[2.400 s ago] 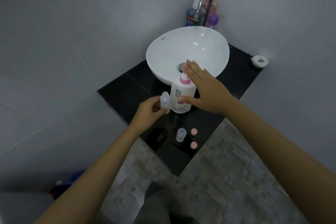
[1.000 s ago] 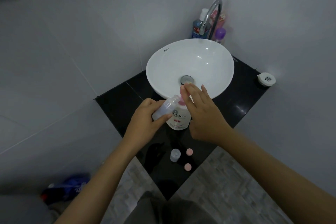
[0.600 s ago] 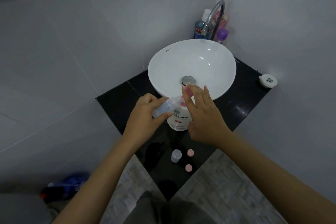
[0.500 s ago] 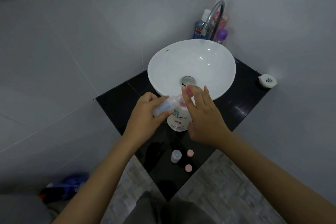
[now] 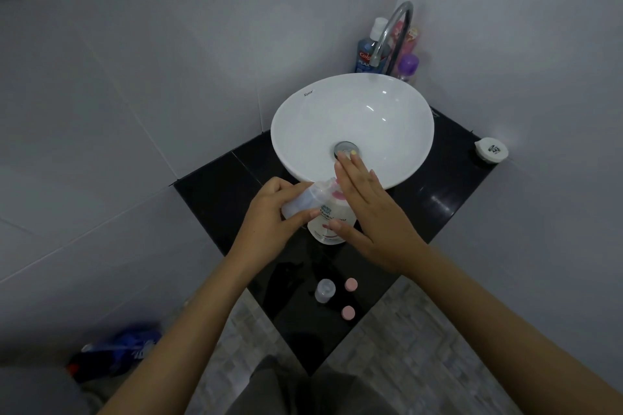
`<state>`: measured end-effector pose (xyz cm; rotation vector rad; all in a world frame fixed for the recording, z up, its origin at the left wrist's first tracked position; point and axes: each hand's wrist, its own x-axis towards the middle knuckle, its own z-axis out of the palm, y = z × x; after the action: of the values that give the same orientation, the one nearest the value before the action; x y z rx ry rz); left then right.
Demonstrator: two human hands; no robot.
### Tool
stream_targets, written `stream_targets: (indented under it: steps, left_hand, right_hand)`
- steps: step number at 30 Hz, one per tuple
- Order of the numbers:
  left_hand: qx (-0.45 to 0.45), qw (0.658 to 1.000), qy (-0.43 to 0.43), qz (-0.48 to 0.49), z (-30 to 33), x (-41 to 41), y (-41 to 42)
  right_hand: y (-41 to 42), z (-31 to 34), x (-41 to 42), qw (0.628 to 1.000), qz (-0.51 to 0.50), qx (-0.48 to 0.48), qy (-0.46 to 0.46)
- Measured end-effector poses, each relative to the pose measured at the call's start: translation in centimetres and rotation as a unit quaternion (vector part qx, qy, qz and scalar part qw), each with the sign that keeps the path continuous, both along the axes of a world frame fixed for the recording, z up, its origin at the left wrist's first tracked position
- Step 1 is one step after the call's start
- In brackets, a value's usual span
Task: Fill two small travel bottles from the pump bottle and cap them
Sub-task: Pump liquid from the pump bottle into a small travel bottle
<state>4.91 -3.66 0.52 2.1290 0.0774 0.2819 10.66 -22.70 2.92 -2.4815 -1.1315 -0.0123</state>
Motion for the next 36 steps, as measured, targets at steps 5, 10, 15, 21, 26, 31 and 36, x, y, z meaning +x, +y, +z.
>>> stream_targets:
  steps: [5, 10, 15, 21, 26, 31, 36]
  left_hand:
    - [-0.005, 1.000, 0.001, 0.003, -0.1, 0.0, -0.1]
    - [-0.007, 1.000, 0.000, 0.005, -0.1, -0.1, 0.0]
    - [-0.007, 1.000, 0.004, 0.003, 0.0, -0.1, -0.2]
    - [-0.011, 1.000, -0.007, -0.003, 0.2, -0.1, -0.1]
    - [-0.009, 1.000, -0.008, -0.002, 0.2, -0.1, -0.1]
    - [-0.007, 1.000, -0.009, -0.004, 0.5, -0.1, 0.1]
    - [0.002, 1.000, 0.008, -0.009, 0.4, 0.0, 0.4]
  right_hand:
    - [0.4, -0.7, -0.2, 1.000, -0.013, 0.023, 0.002]
    - [0.5, -0.9, -0.2, 1.000, -0.019, 0.023, -0.002]
    - [0.6, -0.6, -0.2, 0.999, -0.027, 0.041, 0.010]
    - [1.0, -0.5, -0.5, 0.996, -0.055, 0.071, -0.002]
    - [1.6, -1.0, -0.6, 0.993, -0.083, 0.077, -0.033]
    - [2.2, -1.5, -0.7, 0.989, -0.106, 0.087, -0.061]
    - [2.5, -1.9, -0.8, 0.986, -0.115, 0.100, -0.068]
